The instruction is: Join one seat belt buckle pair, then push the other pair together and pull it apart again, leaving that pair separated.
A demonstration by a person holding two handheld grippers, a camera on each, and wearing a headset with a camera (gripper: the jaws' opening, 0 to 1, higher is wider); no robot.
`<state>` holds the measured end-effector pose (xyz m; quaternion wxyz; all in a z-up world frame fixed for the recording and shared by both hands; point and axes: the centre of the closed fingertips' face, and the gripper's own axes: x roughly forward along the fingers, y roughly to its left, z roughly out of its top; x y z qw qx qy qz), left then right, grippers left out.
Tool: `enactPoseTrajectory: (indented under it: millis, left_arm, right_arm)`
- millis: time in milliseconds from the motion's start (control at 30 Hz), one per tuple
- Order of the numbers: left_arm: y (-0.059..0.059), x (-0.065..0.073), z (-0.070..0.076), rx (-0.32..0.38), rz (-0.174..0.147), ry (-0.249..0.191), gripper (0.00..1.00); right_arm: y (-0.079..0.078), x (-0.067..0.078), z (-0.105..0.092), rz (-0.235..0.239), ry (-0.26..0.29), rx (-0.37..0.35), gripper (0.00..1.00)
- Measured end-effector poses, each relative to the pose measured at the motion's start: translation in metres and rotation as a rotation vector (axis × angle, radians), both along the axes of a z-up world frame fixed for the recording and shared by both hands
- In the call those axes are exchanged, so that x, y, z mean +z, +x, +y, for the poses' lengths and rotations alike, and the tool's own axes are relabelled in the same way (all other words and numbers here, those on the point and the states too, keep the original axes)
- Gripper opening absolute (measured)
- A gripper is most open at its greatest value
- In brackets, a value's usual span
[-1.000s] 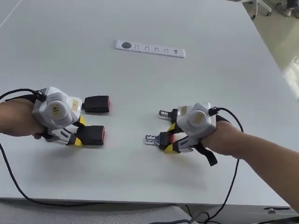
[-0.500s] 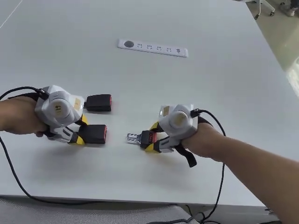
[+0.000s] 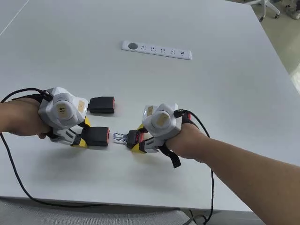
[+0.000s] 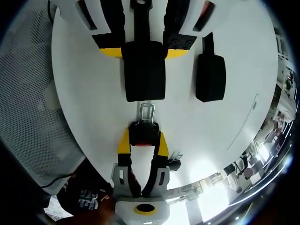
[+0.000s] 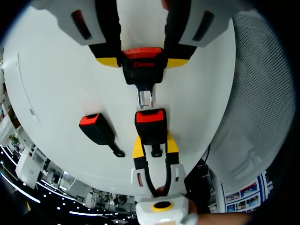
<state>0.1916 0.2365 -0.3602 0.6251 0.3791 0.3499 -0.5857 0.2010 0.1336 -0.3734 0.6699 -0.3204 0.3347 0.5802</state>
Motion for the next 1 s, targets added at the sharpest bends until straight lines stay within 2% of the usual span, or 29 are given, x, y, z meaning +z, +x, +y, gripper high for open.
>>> enactPoseTrajectory:
  millis: [333,600,1000]
  left_arm:
    - [-0.001,0.000,0.000,0.002,0.002,0.012,0.31]
    - [-0.001,0.000,-0.001,-0.001,0.003,0.016,0.31]
    - [-0.002,0.002,-0.001,0.000,0.008,0.007,0.31]
  right_arm:
    - [-0.002,0.000,0.009,0.003,-0.012,0.011,0.35]
    - [-0.001,0.001,0.008,-0.010,-0.021,0.019,0.35]
    - [-0.001,0.001,0.018,-0.017,0.001,0.045,0.35]
